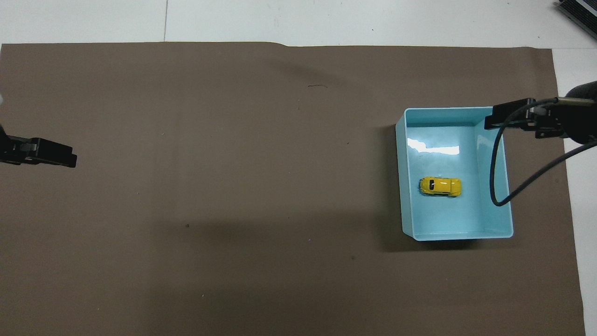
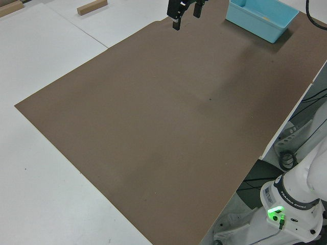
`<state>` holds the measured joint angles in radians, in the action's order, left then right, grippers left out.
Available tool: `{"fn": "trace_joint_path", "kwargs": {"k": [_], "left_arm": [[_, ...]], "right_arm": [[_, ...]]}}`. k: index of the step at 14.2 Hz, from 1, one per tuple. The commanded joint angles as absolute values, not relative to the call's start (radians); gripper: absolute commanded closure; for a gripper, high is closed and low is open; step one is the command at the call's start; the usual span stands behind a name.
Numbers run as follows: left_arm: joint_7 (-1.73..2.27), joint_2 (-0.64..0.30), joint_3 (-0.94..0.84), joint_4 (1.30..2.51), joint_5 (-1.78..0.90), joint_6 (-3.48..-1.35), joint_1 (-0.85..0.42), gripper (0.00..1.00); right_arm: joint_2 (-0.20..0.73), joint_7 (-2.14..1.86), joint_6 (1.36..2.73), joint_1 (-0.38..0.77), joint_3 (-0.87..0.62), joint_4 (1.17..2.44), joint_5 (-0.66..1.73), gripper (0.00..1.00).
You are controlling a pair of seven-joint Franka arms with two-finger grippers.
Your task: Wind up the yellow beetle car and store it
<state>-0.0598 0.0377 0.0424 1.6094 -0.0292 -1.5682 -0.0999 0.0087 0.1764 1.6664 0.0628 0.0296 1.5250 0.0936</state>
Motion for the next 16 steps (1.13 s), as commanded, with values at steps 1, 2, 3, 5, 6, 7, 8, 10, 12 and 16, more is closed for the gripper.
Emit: {"fn": "trace_joint_path", "kwargs": {"k": [1,2,3,5,6,7,8,10,12,16], "left_arm": [[-0.051,0.057,0.038,1.624,-0.020,-1.559,-0.094,0.00],[-0.051,0.057,0.038,1.624,-0.020,-1.559,-0.094,0.00],[-0.051,0.057,0.038,1.624,-0.020,-1.559,-0.094,0.00],[-0.051,0.057,0.038,1.624,-0.020,-1.559,-0.094,0.00],[-0.051,0.057,0.038,1.624,-0.020,-1.559,-0.094,0.00],[-0.051,0.057,0.038,1.624,-0.020,-1.559,-0.094,0.00],[-0.051,0.057,0.038,1.624,-0.020,-1.559,-0.094,0.00],[-0.051,0.057,0.038,1.624,-0.020,-1.559,-0.094,0.00],[-0.051,0.057,0.038,1.624,-0.020,-1.559,-0.094,0.00],[-0.051,0.057,0.038,1.624,-0.020,-1.559,-0.094,0.00]], "right_arm": [[0.000,0.190,1.614,0.066,0.031,1.520,0.008,0.00],[0.000,0.187,1.599,0.064,0.031,1.520,0.008,0.00],[-0.002,0.187,1.597,0.064,0.034,1.520,0.009,0.00],[-0.005,0.186,1.595,0.064,0.026,1.520,0.005,0.00],[-0.009,0.187,1.595,0.064,0.023,1.522,0.003,0.00],[-0.017,0.187,1.594,0.063,0.026,1.523,0.003,0.00],[-0.023,0.187,1.592,0.057,0.029,1.523,0.003,0.00],[-0.028,0.183,1.592,0.054,0.031,1.523,0.003,0.00],[-0.029,0.178,1.594,0.061,0.026,1.523,0.002,0.00],[-0.029,0.176,1.598,0.049,0.031,1.523,0.006,0.00]]}}
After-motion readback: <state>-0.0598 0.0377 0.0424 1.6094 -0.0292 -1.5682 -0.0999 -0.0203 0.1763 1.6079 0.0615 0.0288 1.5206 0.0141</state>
